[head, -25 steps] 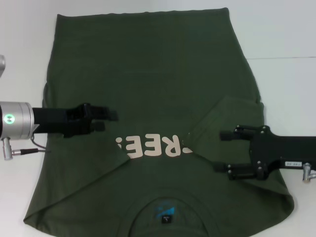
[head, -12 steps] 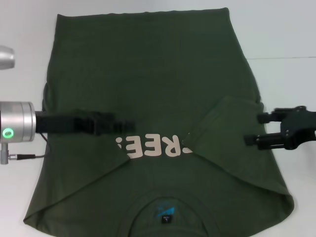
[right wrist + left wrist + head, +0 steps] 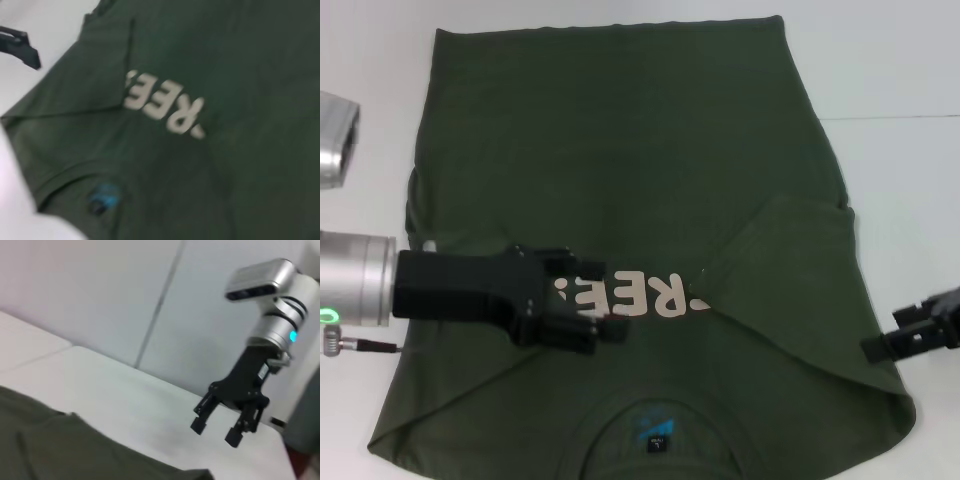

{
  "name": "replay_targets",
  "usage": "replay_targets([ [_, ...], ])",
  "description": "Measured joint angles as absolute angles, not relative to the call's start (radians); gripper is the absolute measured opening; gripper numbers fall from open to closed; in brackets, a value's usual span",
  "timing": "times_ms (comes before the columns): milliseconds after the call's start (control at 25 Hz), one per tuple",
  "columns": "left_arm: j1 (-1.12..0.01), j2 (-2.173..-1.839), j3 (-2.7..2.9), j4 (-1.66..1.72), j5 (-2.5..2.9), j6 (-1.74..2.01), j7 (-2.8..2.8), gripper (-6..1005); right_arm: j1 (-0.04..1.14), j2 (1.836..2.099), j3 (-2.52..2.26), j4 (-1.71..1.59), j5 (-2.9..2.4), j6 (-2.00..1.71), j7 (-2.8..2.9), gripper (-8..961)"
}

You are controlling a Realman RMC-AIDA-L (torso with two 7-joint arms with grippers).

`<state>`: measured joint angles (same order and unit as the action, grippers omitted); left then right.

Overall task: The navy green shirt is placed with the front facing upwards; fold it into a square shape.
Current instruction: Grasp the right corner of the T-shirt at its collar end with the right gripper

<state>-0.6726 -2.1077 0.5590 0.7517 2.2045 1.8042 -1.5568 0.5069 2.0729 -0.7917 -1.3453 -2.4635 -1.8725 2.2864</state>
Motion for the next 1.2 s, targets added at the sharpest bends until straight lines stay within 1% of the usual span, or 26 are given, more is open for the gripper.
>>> replay_targets([
  [200,-0.681,-2.117,0.601,0.751,2.204,1.815,-1.538,930,0.54,2.07,-0.776,-1.343,-2.523,-1.948,2.358,850],
  [440,-0.681,-2.122,0.651,0.749,2.203,1.824,-1.53,927,0.569,2.086,-0.851,-1.33,-2.712,-1.919,2.41,849],
  [760,-0.671,-2.133,0.667,0.749,2.203,1.821,-1.523,922,0.583,2.088,-0.952,-1.254,-2.768,-1.816,2.461,848],
  [1200,-0.67,-2.134,0.66,0.749,2.203,1.808,-1.529,916,0.597,2.088,-1.037,-1.195,-2.779,-1.742,2.493,848],
])
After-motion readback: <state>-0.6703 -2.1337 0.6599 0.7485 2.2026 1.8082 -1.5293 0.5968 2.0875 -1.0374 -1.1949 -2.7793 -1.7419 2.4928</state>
